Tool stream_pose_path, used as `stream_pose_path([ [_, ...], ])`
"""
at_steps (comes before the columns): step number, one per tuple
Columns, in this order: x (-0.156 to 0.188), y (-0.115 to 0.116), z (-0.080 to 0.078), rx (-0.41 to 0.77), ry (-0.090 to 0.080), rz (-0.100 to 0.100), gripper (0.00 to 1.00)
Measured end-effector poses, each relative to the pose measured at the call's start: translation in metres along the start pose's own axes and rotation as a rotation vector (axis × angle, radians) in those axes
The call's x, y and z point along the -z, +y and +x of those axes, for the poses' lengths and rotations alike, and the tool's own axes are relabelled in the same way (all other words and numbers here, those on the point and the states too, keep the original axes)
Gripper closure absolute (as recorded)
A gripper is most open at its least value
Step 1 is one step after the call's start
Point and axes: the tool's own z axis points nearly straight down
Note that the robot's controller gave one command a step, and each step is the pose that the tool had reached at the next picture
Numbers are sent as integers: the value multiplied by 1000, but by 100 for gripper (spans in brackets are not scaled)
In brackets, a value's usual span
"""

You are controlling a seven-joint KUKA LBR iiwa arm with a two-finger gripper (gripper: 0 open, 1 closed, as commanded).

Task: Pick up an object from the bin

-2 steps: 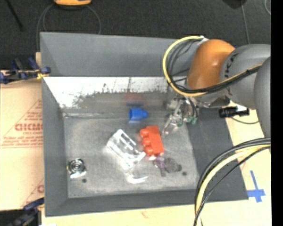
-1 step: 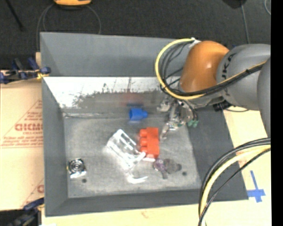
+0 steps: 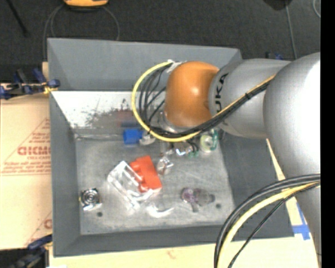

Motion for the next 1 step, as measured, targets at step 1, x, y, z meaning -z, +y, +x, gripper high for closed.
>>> stream_pose_path([
  [1,28,-39,15,-492,6,-7,0],
])
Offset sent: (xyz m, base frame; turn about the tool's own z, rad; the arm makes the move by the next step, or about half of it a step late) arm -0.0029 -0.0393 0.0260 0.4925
